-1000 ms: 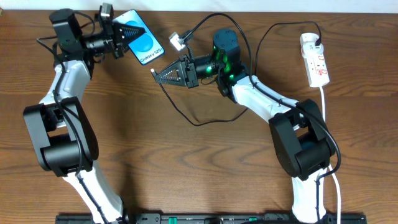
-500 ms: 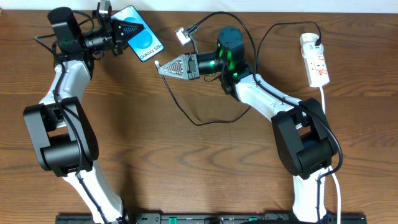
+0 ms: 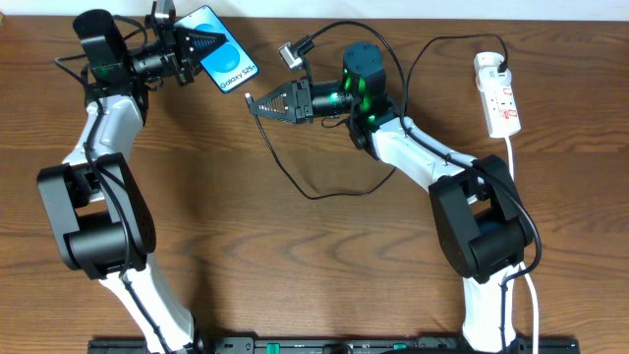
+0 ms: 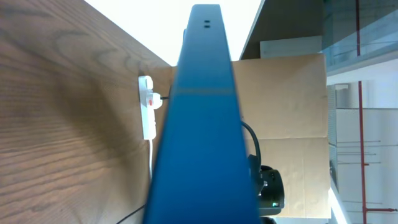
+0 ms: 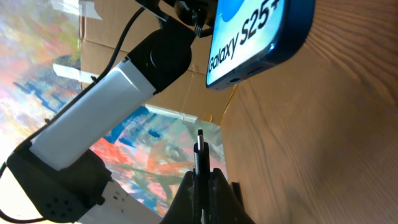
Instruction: Plug charger to phone and switch on socket
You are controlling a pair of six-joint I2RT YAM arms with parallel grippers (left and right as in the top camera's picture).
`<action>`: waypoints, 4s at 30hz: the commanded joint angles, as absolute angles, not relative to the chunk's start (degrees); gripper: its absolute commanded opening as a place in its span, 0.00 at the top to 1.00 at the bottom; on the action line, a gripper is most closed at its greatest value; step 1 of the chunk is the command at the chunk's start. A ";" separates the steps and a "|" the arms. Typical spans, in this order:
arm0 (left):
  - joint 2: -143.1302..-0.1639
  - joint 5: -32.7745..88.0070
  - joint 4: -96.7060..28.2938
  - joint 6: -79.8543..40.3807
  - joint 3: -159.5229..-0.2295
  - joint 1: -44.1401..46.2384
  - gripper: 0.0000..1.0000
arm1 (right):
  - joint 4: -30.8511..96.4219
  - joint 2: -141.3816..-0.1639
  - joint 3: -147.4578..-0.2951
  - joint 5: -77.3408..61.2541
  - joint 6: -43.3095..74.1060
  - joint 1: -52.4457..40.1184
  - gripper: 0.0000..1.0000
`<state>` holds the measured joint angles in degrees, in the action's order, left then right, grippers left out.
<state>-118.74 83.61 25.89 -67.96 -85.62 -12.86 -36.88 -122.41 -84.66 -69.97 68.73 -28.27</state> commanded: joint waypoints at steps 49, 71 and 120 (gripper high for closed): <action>-116.79 84.88 26.79 -70.59 -87.44 -11.40 0.93 | -36.91 -122.58 -84.82 -66.61 77.34 -28.10 0.99; -116.79 87.24 29.76 -70.61 -87.44 -11.51 0.93 | -36.86 -122.58 -84.79 -71.24 74.00 -26.22 0.99; -116.79 87.90 30.15 -70.63 -87.44 -9.91 0.92 | -36.60 -122.58 -84.79 -71.07 71.66 -27.20 0.99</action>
